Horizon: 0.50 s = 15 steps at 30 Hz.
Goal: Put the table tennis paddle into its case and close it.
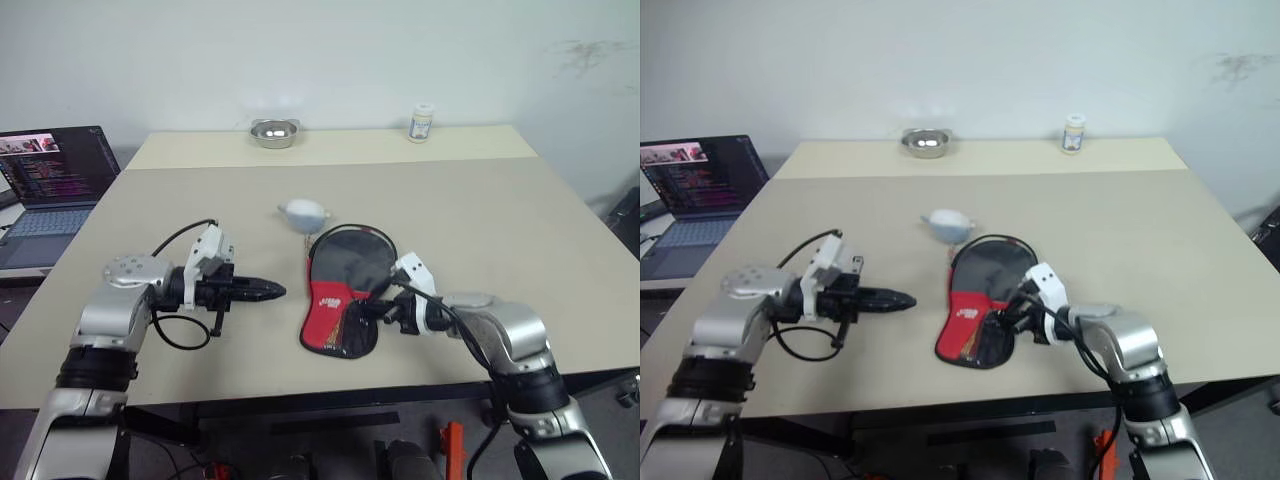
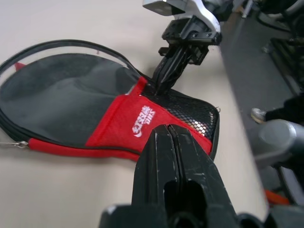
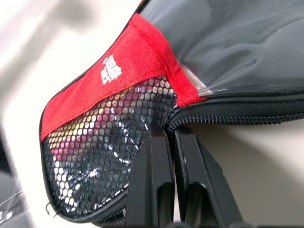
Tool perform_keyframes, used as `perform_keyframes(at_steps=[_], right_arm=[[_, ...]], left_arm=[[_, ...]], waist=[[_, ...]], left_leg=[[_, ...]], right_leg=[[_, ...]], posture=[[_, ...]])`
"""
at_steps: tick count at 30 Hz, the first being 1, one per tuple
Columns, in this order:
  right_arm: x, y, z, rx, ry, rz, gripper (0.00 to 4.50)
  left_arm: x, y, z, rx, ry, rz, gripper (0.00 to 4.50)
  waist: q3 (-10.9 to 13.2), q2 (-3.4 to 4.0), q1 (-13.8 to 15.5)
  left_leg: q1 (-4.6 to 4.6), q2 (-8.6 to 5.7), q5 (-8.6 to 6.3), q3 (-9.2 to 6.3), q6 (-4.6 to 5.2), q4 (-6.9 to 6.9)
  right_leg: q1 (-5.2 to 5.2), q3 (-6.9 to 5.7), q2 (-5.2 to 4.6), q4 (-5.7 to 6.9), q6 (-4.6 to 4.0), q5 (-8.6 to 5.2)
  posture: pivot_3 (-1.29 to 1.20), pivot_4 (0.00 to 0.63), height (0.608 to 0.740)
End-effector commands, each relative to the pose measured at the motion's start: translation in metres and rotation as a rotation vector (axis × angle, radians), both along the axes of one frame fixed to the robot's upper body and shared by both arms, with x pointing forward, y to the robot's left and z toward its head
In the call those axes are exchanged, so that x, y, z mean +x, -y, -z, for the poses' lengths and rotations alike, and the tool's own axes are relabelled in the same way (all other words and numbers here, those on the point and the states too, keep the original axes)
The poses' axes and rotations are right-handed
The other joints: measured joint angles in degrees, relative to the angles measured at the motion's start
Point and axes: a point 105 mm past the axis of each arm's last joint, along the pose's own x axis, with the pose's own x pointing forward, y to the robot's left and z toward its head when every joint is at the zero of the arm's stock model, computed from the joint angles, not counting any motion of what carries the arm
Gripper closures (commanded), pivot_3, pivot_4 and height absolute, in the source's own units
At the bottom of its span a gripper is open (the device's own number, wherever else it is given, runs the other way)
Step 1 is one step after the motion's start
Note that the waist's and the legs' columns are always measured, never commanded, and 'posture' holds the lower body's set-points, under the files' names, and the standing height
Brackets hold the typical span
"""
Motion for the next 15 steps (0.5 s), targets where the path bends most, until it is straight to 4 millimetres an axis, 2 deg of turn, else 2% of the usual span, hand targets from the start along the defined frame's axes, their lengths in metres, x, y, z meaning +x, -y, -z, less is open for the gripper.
perform_keyframes(at_steps=[1, 5, 15], right_arm=[[-0.017, 0.004, -0.002, -0.004, -0.027, -0.027, 4.49], [-0.022, 0.017, -0.003, -0.038, -0.036, -0.014, 4.49], [-0.014, 0.051, -0.014, -0.142, -0.005, 0.010, 4.49]], left_arm=[[-0.015, 0.010, -0.008, -0.001, 0.009, 0.081, 4.50], [-0.017, 0.015, -0.012, 0.005, 0.007, 0.077, 4.50], [-0.018, 0.020, -0.014, 0.013, -0.003, 0.078, 4.50]], waist=[[0.0, 0.00, 0.4], [0.0, 0.01, 1.6], [0.0, 0.01, 2.7]], left_leg=[[0.00, 0.00, 0.00, 0.00, 0.00, 0.00], [0.06, 0.02, 0.00, -0.02, 0.01, 0.01], [0.04, -0.02, 0.00, -0.02, 0.03, 0.02]], right_leg=[[0.00, -0.01, 0.00, -0.01, 0.00, 0.00], [0.10, -0.09, 0.05, -0.01, -0.01, 0.00], [0.21, -0.18, 0.11, -0.13, -0.01, 0.00]], posture=[[0.00, 0.150, 0.740], [0.00, 0.150, 0.740], [0.00, 0.150, 0.740]])
